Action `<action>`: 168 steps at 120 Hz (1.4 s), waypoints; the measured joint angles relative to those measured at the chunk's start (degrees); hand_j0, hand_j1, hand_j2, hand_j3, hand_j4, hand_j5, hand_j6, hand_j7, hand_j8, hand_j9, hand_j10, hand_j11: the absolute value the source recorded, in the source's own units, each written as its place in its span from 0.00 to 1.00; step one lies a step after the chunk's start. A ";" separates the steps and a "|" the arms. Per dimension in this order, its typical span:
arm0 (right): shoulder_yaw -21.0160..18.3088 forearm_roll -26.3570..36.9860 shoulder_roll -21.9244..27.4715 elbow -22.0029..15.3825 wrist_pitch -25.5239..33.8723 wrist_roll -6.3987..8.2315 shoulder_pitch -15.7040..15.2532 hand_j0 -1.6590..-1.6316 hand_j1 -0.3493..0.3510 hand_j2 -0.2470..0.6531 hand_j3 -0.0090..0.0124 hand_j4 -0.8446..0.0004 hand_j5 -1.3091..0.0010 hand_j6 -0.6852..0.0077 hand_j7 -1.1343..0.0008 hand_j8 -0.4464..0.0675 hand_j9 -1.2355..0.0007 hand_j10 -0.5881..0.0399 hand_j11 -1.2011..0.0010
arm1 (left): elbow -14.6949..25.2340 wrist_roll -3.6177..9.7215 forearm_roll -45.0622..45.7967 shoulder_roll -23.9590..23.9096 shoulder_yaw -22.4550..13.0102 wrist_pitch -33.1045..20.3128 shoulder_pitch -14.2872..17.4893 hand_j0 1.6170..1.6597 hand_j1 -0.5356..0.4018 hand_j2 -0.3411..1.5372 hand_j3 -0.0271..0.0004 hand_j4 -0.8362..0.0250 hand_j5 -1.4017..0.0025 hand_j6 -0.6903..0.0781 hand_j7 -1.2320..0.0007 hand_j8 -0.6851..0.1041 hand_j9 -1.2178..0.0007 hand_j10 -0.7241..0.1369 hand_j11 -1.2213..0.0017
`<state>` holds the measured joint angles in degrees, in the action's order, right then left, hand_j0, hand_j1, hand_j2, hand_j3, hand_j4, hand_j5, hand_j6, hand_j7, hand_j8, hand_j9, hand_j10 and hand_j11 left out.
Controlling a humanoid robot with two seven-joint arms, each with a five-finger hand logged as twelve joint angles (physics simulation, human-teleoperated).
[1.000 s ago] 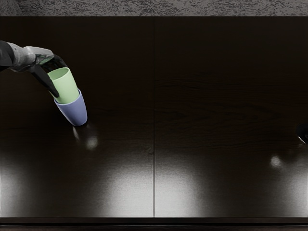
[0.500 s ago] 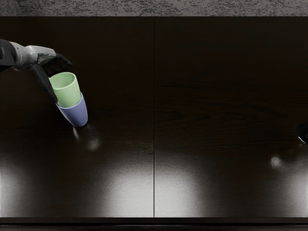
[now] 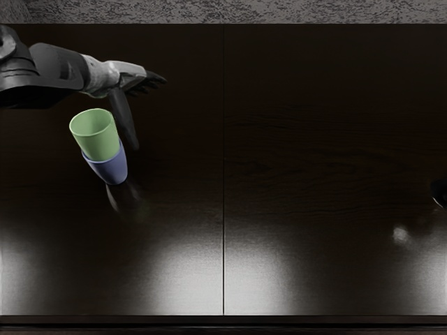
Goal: Pick up cup and place in cup with left hand
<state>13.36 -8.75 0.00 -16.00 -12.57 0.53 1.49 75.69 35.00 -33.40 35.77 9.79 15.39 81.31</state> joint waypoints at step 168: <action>0.00 0.00 0.00 0.00 0.00 0.00 0.00 0.04 0.00 0.27 0.42 1.00 1.00 0.99 1.00 0.87 1.00 0.94 1.00 | 0.16 0.00 48.89 31.12 11.62 19.69 -17.62 0.96 0.94 0.18 0.99 0.97 1.00 0.90 1.00 0.87 1.00 0.82 1.00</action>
<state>13.36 -8.76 0.00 -16.00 -12.57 0.53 1.49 75.85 35.00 15.49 66.89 21.42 35.08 63.69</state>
